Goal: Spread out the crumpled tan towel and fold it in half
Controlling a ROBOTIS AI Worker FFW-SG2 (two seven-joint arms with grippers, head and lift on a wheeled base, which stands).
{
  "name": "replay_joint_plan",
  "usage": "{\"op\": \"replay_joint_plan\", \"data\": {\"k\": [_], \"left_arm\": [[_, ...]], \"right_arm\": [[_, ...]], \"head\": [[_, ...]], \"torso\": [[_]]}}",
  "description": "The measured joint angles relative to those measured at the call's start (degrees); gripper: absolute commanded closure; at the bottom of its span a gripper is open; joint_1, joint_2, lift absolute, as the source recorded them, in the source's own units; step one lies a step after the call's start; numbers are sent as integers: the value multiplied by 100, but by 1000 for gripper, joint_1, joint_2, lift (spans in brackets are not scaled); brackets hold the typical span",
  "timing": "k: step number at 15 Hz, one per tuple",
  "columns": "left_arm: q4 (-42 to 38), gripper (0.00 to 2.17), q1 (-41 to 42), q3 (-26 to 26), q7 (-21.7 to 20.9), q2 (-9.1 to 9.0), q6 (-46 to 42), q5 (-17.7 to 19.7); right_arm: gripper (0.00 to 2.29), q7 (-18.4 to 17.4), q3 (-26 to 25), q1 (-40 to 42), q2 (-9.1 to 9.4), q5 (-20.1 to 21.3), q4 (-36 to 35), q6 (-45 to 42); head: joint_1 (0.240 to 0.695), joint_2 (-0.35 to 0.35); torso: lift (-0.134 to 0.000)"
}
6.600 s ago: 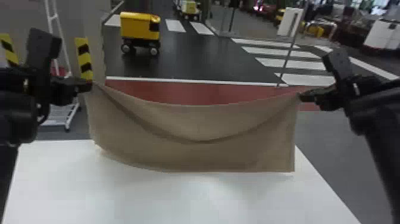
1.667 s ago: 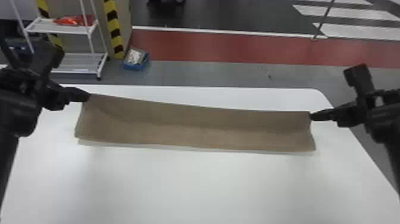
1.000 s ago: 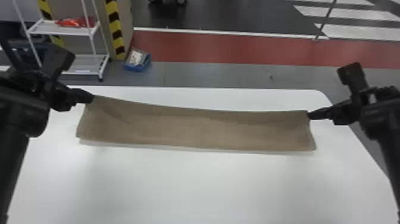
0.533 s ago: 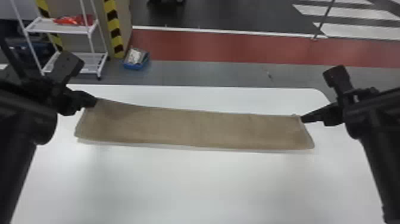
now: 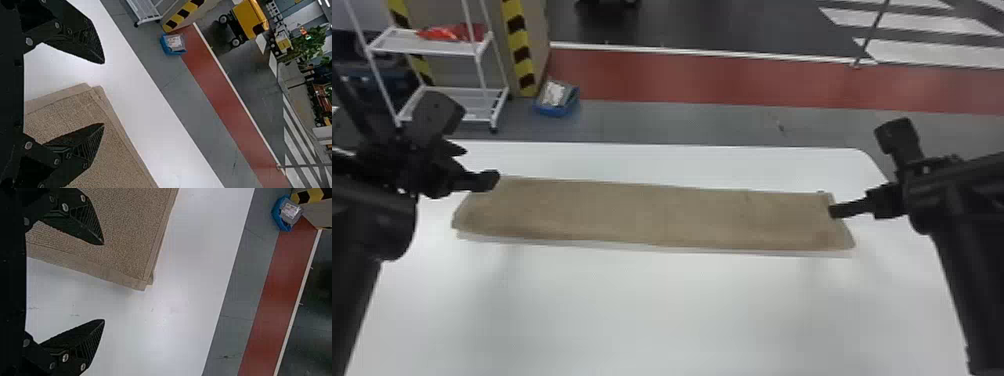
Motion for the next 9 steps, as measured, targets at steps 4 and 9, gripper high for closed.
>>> {"op": "replay_joint_plan", "data": {"k": [4,9], "left_arm": [[-134,36,30,220,-322,-7,242,169],[-169,66,-41,487,-599,-12,1088,727]], "right_arm": [[53,-32,-95,-4,-22,-108,-62,266],[70,-89,-217,-45,-11,-260,-66,486]], "head": [[695,-121],[695,-122]], "torso": [[-120],[-120]]}}
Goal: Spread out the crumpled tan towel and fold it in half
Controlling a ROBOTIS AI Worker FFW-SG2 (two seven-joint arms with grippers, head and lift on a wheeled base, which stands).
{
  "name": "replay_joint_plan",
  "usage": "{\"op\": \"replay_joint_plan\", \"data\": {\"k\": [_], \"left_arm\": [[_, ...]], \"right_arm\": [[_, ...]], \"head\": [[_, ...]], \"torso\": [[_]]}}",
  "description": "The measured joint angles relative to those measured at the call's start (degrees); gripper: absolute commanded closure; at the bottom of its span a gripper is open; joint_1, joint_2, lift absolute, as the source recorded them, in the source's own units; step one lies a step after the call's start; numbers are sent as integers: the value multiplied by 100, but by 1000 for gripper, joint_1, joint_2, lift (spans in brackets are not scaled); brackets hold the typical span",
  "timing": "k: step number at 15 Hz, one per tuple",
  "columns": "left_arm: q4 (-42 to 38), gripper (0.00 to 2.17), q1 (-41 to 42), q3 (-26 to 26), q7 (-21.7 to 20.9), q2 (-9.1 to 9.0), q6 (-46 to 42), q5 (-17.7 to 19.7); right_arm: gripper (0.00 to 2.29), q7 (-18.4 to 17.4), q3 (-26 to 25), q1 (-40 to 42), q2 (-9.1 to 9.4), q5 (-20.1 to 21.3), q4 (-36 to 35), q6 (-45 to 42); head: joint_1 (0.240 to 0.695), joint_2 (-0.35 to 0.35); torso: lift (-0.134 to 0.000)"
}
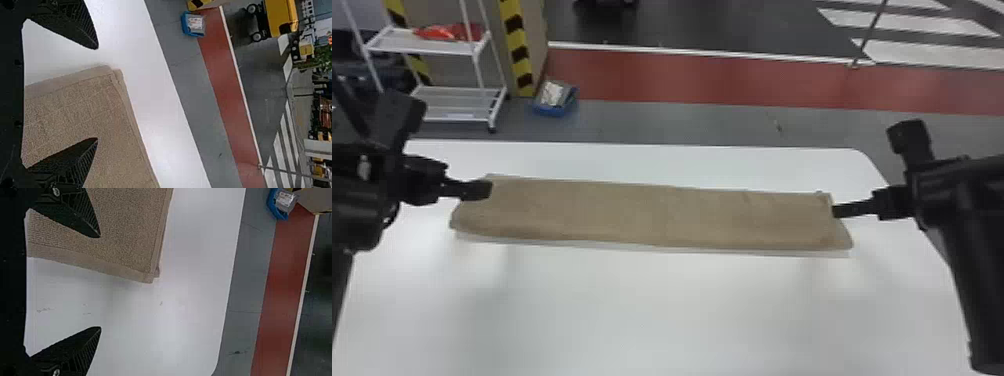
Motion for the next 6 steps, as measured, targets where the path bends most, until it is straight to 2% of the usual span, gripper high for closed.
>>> {"op": "replay_joint_plan", "data": {"k": [6], "left_arm": [[-208,66,131,9,-66,-2,195,15]], "right_arm": [[70,10,-47,145,-18,-115,-213,155]], "head": [[695,-123]], "torso": [[-120]]}}
